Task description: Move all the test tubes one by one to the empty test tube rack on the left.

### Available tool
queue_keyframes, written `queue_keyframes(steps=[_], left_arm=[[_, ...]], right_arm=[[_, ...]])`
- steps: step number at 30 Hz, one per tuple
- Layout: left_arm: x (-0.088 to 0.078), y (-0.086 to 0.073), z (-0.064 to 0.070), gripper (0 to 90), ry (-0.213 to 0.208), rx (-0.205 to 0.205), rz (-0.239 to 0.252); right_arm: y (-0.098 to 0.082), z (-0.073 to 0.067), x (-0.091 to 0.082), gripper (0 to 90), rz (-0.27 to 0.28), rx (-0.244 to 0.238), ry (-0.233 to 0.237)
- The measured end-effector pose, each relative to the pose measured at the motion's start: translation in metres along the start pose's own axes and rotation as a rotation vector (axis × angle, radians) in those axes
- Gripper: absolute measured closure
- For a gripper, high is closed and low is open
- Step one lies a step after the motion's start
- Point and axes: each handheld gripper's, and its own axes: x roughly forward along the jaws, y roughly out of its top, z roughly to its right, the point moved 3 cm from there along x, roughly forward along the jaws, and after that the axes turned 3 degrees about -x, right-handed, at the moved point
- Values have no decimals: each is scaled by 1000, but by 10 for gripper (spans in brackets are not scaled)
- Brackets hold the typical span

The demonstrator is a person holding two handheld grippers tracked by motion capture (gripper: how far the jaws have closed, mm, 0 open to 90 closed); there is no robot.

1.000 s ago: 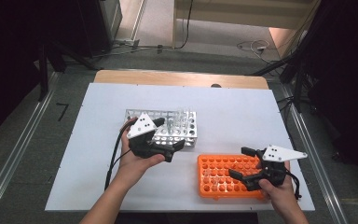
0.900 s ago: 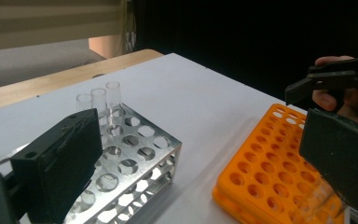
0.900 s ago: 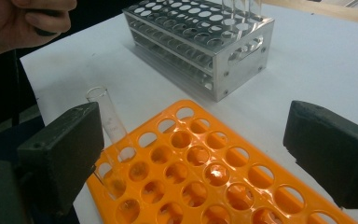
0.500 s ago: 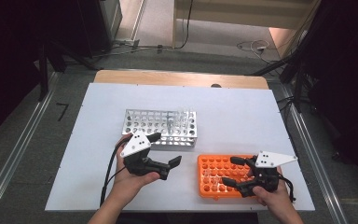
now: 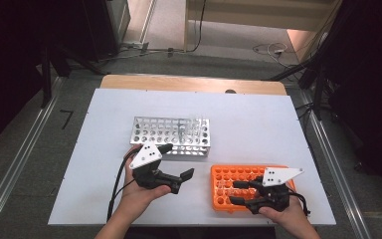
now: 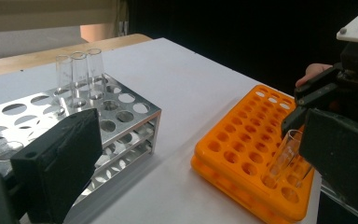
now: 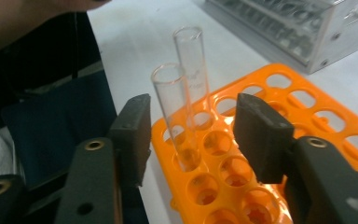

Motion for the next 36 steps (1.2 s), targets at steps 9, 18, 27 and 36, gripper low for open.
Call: queue_keyframes(steps=[9, 18, 27, 36], left_arm=[[0, 0, 0, 0, 2, -1, 2], [0, 1, 0, 0, 11, 4, 4], [1, 1, 0, 0, 14, -1, 3], [1, 1, 0, 0, 16, 0, 7]], right_arm=[[-7, -4, 13, 599, -85, -39, 49], [-9, -7, 17, 642, -120, -80, 9], [-7, -6, 17, 733, -122, -81, -27], [1, -8, 10, 737, -83, -93, -30]])
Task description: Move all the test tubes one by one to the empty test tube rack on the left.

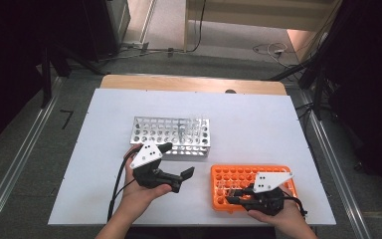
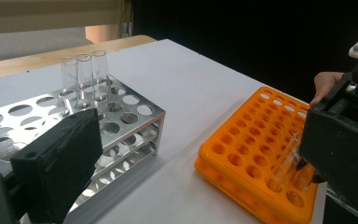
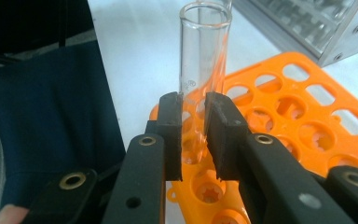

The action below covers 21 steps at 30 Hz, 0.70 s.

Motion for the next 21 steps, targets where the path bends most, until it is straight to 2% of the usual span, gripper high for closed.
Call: queue_keyframes(steps=[12, 21], left_arm=[[-2, 2, 1, 0, 3, 0, 8], [-2, 3, 1, 0, 3, 3, 7]], right_arm=[[8, 5, -17, 739, 68, 22, 6], [12, 11, -33, 739, 112, 42, -23]])
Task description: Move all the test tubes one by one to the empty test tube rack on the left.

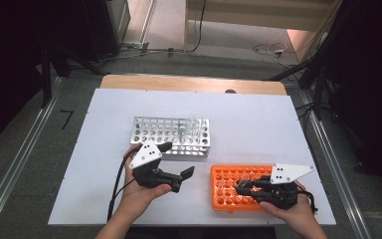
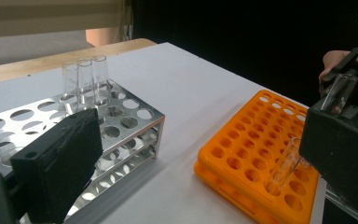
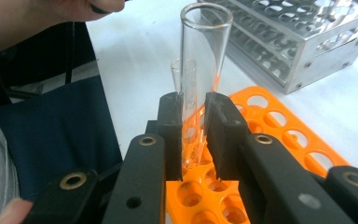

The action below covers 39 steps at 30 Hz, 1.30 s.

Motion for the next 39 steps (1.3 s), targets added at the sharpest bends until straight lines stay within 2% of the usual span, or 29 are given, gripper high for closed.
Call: queue_keyframes(steps=[10, 13, 16, 21, 26, 32, 37, 39], left_arm=[[0, 1, 1, 0, 2, 4, 3], [1, 1, 1, 0, 2, 6, 4], [1, 2, 1, 0, 4, 8, 3], [2, 4, 3, 0, -3, 10, 10], [4, 7, 4, 0, -7, 13, 11], [7, 12, 5, 0, -9, 22, 9], [9, 21, 6, 19, -64, 31, 4], [10, 25, 6, 26, -77, 23, 14]], right_arm=[[6, 9, -6, 739, 23, 25, -52], [11, 13, -6, 739, 33, 28, -90], [14, 15, -6, 739, 40, 30, -100], [22, 23, -2, 739, 56, 49, -152], [29, 25, 5, 739, 59, 51, -153], [40, 25, 20, 739, 47, 43, -130], [52, 25, 33, 739, 44, 31, -109], [54, 25, 35, 739, 40, 31, -107]])
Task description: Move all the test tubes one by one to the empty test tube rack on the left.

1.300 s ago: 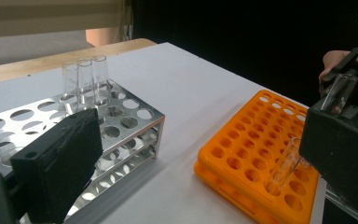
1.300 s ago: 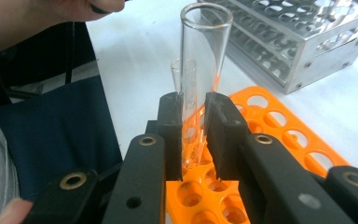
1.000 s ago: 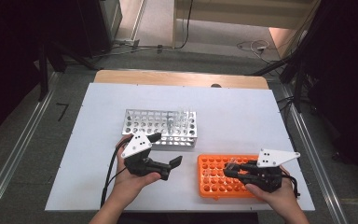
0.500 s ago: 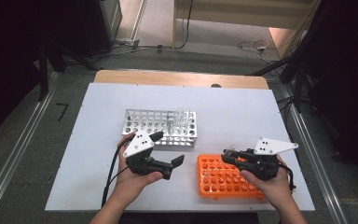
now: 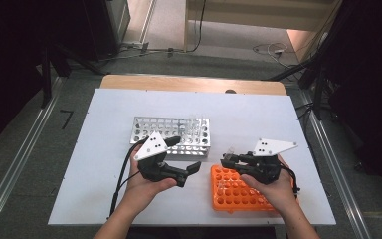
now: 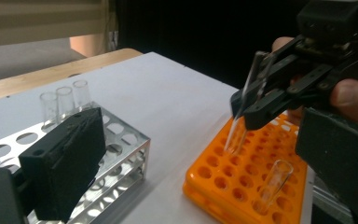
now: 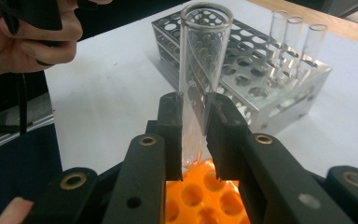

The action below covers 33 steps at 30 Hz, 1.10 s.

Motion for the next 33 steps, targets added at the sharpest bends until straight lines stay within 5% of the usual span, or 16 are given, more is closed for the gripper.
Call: queue_keyframes(steps=[21, 33], left_arm=[[12, 0, 7, 235, -44, -2, 8], [12, 6, 17, 462, -60, 22, 27]], right_arm=[[9, -12, 27, 739, -7, -7, 23], [18, -31, 35, 739, -3, -39, 53]])
